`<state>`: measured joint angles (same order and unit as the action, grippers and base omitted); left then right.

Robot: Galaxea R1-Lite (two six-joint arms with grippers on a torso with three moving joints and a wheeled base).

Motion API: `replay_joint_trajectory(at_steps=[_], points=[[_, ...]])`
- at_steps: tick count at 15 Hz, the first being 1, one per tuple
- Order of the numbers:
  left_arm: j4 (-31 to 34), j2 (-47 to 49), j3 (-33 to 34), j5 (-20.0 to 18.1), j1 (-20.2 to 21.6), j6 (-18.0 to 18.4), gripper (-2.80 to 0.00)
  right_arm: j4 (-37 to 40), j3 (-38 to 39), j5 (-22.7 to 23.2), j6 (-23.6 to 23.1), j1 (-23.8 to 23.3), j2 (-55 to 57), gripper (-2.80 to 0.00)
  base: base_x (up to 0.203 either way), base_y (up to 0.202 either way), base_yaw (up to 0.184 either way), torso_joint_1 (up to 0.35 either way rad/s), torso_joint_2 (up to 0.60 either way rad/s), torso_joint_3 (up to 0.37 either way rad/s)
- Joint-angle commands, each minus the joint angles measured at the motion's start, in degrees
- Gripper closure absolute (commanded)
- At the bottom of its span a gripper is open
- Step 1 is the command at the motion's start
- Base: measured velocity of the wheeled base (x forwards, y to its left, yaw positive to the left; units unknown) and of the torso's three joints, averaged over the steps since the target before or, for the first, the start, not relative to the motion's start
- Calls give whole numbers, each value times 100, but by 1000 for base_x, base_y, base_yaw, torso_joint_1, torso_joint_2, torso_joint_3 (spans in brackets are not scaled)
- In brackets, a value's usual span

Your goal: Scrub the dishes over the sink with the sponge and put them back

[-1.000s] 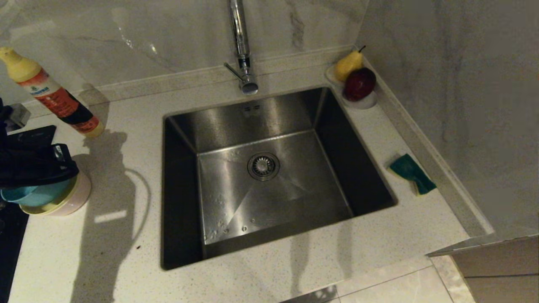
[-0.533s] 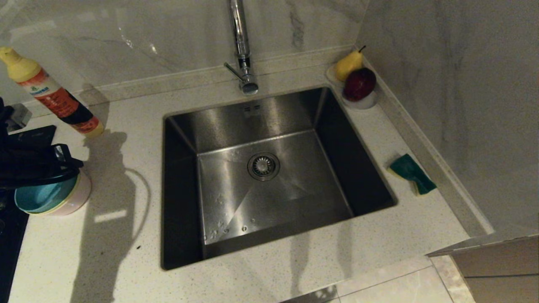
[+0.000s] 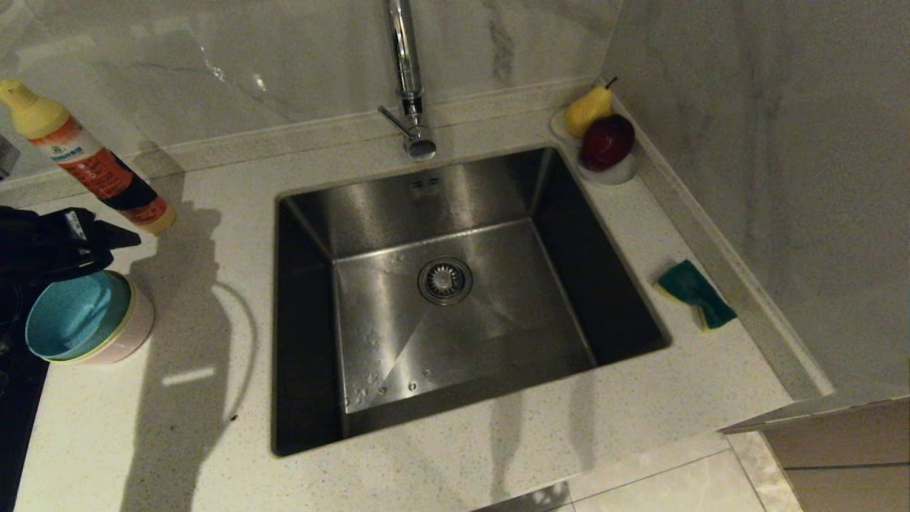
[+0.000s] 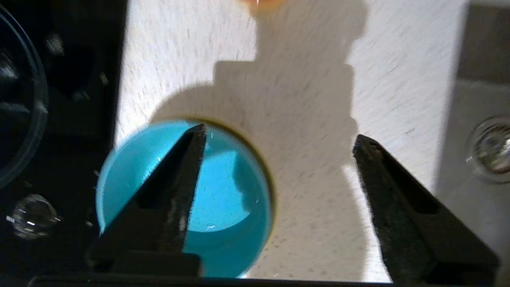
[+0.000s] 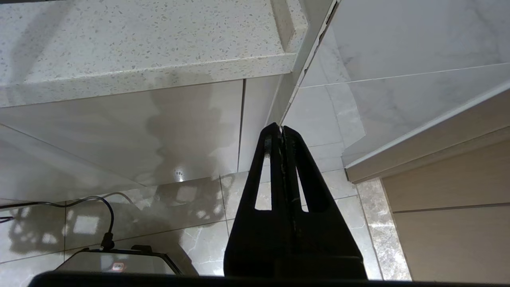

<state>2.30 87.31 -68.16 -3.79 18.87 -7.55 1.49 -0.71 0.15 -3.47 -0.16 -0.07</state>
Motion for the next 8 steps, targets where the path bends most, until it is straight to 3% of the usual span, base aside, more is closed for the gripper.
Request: replay_joint_trajectory(at_steps=[1,2,3,6,8], points=[[175,-229,-283,-16,2,-9,-280,1,0,3,-5,0,-1,0,0,0,0,0,0,0],[182,-270,-373,-16,2,-18,-280,1,0,3,-5,4,-1,0,0,0,0,0,0,0],[188,-309,-518,-20,-2,-12,0,1,0,3,-5,-2,-1,0,0,0,0,0,0,0],[165,-216,-1088,-187,-265,18,0,1,0,3,-5,-1,-1,0,0,0,0,0,0,0],[129,-119,-1194,-114,-704,105,0,1,0,3,-5,7,-1,0,0,0,0,0,0,0]])
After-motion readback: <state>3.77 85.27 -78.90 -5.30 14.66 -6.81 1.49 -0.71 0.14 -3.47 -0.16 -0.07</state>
